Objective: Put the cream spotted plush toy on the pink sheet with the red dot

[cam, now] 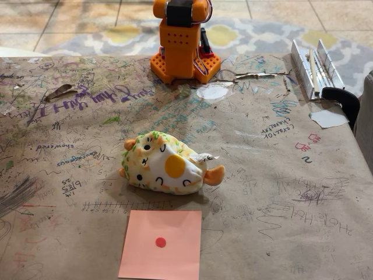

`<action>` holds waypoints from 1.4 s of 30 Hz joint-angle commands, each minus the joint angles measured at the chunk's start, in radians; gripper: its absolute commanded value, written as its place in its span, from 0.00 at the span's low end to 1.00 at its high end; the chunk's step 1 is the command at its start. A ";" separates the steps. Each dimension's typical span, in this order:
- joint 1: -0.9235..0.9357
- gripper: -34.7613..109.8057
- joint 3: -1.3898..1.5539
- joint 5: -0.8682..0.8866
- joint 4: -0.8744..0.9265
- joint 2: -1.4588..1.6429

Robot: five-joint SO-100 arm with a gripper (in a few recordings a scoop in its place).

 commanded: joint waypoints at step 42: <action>0.067 0.24 0.081 0.236 -0.293 -0.422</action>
